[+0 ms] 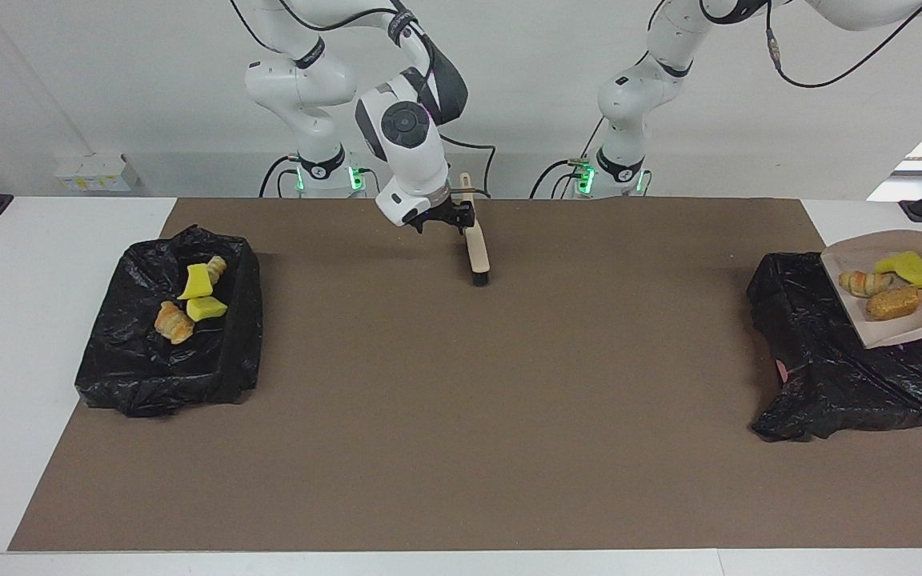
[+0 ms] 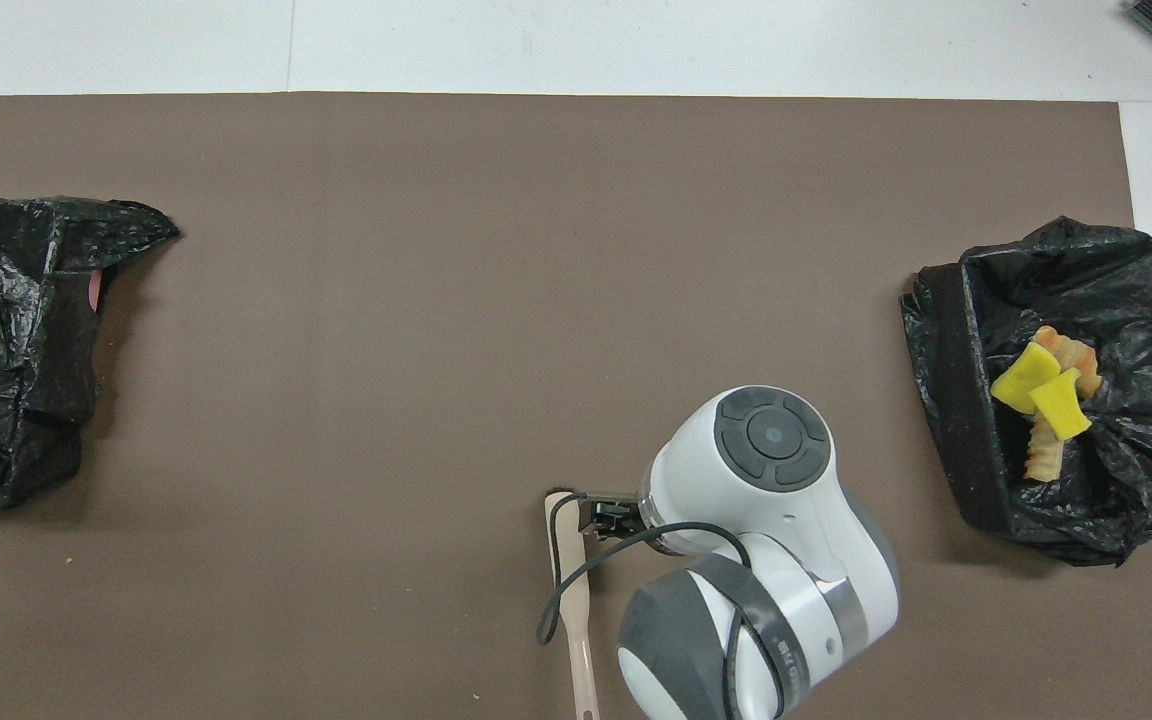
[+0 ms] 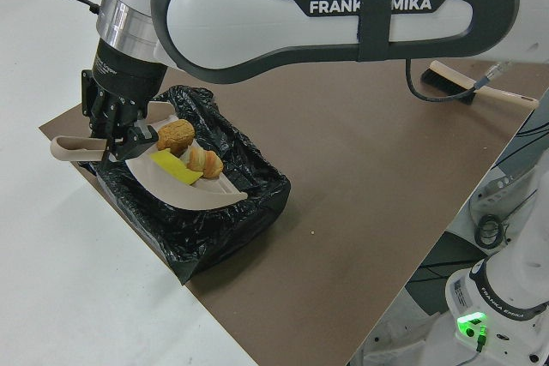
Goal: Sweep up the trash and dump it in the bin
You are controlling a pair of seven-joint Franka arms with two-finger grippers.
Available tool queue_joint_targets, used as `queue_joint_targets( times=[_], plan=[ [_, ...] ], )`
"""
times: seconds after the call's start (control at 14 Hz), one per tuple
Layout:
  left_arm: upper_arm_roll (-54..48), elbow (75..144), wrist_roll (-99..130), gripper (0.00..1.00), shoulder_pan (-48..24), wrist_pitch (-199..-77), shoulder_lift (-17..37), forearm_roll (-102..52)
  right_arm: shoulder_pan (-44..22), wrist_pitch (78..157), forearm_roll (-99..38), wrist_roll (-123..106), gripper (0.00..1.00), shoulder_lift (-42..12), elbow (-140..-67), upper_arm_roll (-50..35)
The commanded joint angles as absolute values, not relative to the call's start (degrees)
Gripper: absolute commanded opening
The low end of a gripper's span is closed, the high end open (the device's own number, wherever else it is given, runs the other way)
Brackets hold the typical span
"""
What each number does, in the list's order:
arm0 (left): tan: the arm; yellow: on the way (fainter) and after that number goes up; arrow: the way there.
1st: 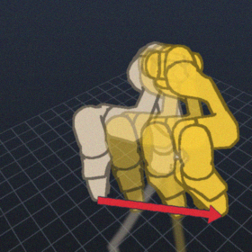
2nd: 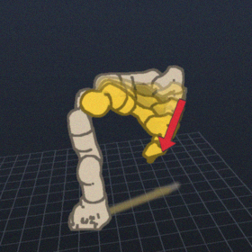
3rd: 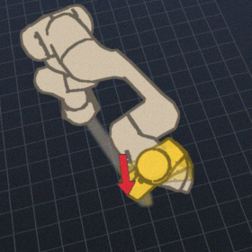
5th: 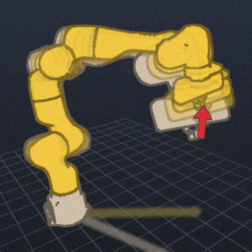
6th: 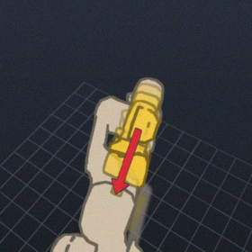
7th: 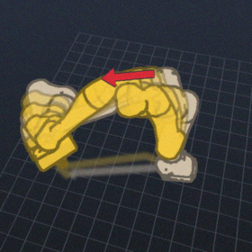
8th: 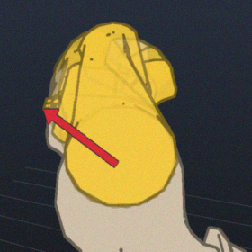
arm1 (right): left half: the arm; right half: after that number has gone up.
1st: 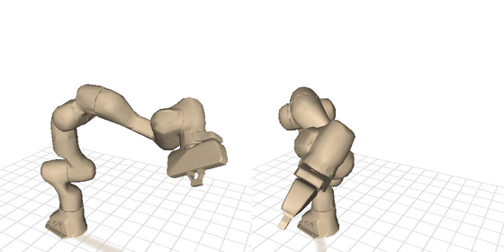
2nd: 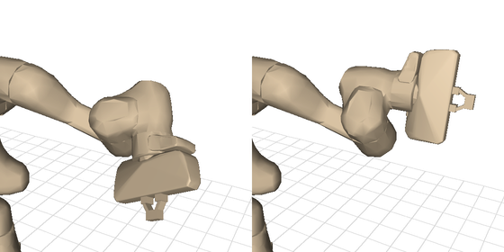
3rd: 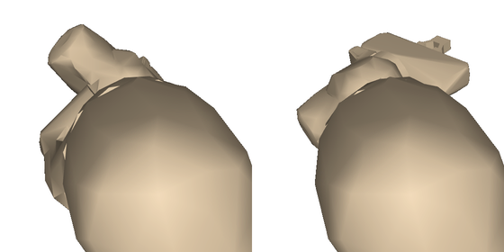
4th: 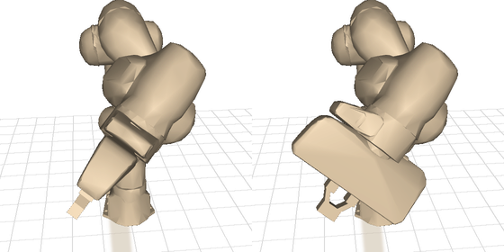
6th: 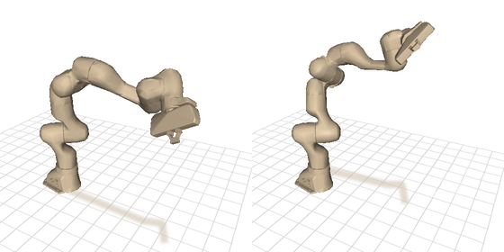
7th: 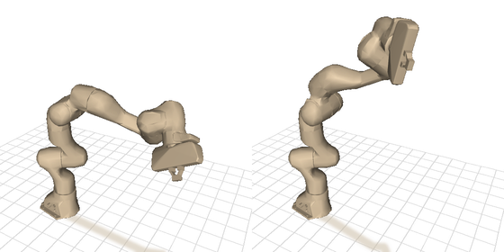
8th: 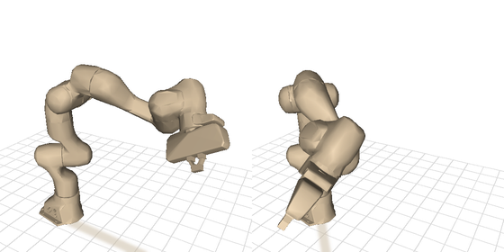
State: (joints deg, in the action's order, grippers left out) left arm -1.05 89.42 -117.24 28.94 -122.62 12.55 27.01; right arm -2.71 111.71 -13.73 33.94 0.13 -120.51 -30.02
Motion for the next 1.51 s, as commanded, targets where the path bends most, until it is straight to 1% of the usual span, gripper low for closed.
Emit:
queue_joint_targets(
  times=[0.0, 0.21, 0.36, 0.43, 0.57, 0.72, 0.79, 0.93, 1.0, 1.15, 1.29, 1.43],
  plan=[
    [-0.6, 91.0, -107.2, 0.00, 27.2, -125.9, 12.2, 38.4, -1.1, 110.6, -11.6, 31.5, 1.00, 0.4, -119.2, -30.5],
    [-0.6, 95.1, -102.9, 0.00, 26.5, -124.4, 9.2, 41.0, 0.4, 110.7, -10.4, 30.2, 1.00, 0.5, -117.9, -30.4],
    [-0.6, 94.5, -101.3, 0.00, 26.4, -124.4, 9.4, 42.5, 1.8, 110.3, -9.0, 26.8, 1.00, 0.4, -114.4, -30.1],
    [-0.6, 94.3, -101.2, 0.00, 26.3, -124.4, 9.1, 43.1, 1.5, 110.4, -8.6, 26.4, 1.00, 0.4, -112.3, -28.5],
    [-0.4, 94.1, -99.9, 0.00, 23.5, -123.8, 8.0, 46.0, 0.1, 110.4, -6.1, 24.9, 1.00, 0.4, -106.4, -23.8],
    [-0.8, 94.6, -90.0, 0.00, 20.7, -117.1, 5.4, 54.4, -1.4, 109.9, -5.9, 23.2, 1.00, 0.4, -101.8, -18.7],
    [-0.9, 94.9, -86.6, 0.00, 19.3, -114.4, 4.9, 56.8, -2.7, 108.6, -5.8, 23.1, 1.00, 0.4, -100.2, -15.5],
    [-0.9, 95.2, -86.0, 0.00, 19.1, -114.1, 4.7, 57.3, -4.2, 103.8, -5.7, 23.0, 1.00, 0.4, -95.8, -10.8],
    [-0.9, 95.2, -86.0, 0.00, 19.1, -114.2, 4.7, 57.3, -3.8, 99.9, -5.3, 22.9, 1.00, 0.2, -93.3, -9.9],
    [-0.9, 95.2, -85.6, 0.00, 19.0, -113.7, 4.7, 57.2, -3.3, 91.2, 0.8, 19.7, 1.00, -0.5, -88.4, -8.7],
    [-0.9, 95.2, -83.2, 0.00, 19.0, -112.8, 4.6, 57.5, -2.7, 87.4, 3.1, 15.4, 1.00, -0.5, -86.4, -7.0],
    [-0.9, 95.1, -81.7, 0.00, 17.9, -111.7, 4.6, 57.9, -2.7, 83.2, 3.0, 11.6, 1.00, 0.3, -86.1, -4.8]
  ],
)
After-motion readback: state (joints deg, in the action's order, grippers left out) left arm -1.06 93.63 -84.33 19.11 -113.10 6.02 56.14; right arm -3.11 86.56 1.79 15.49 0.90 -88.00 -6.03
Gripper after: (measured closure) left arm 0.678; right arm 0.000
